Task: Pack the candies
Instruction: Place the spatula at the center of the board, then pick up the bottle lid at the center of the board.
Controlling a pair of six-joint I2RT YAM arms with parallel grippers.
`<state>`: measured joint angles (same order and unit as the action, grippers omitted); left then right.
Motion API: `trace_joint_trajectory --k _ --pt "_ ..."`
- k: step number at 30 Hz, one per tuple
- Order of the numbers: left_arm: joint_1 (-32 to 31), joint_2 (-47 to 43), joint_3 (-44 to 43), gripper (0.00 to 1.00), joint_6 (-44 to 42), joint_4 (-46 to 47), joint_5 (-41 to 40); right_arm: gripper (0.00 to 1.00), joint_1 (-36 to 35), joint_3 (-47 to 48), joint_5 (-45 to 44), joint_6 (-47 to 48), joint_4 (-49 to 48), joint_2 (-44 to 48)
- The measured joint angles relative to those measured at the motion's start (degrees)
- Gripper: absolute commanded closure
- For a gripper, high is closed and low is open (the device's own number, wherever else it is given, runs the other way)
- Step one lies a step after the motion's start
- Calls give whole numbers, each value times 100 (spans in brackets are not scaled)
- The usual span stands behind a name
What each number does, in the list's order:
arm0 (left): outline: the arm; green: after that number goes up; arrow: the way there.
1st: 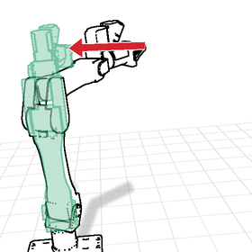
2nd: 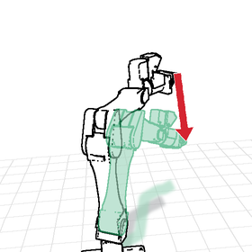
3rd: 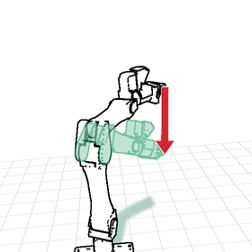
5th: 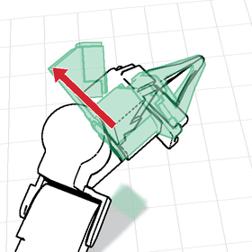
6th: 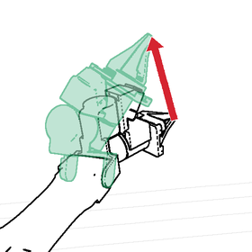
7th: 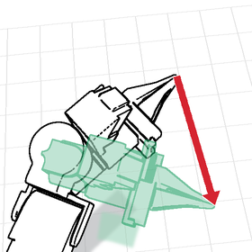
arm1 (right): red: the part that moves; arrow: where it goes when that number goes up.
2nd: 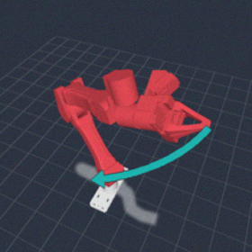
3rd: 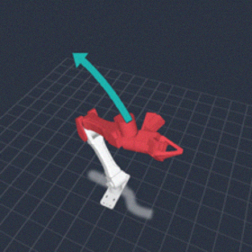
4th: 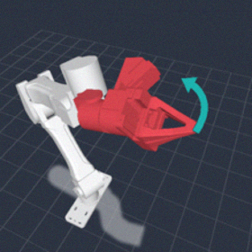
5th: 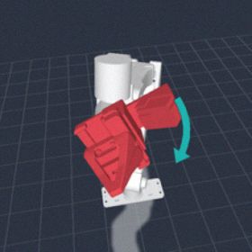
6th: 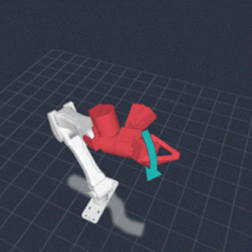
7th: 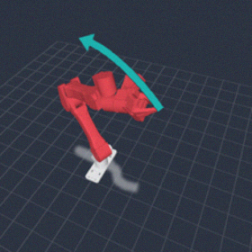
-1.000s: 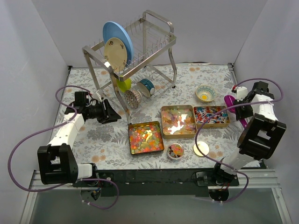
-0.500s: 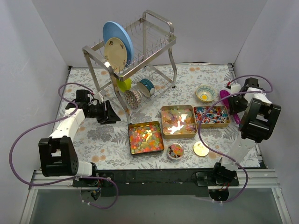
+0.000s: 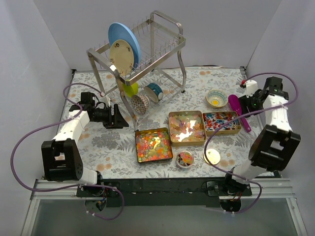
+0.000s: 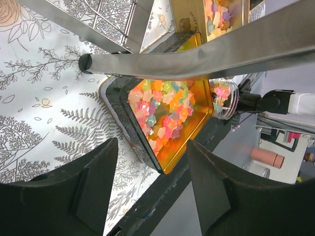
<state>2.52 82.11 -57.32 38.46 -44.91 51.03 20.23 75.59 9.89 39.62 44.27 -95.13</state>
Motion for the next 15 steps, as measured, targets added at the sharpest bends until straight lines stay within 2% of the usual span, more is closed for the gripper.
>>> trace_joint_trajectory --k 3,4,6,8,15 --pt "0 -52 118 41 -140 74 98 35 -9 -199 555 682 129 1029" --pt "0 -90 177 2 -203 98 114 34 -44 -317 754 1045 236 1377" --pt "0 -212 313 2 -437 131 195 33 -221 -680 1058 1711 444 2013" --pt "0 -402 396 2 -715 76 302 32 -691 -1235 1333 2553 824 2551" --pt "-13 -1080 433 2 -1777 -234 544 32 -2280 -2710 1475 4701 1711 3016"
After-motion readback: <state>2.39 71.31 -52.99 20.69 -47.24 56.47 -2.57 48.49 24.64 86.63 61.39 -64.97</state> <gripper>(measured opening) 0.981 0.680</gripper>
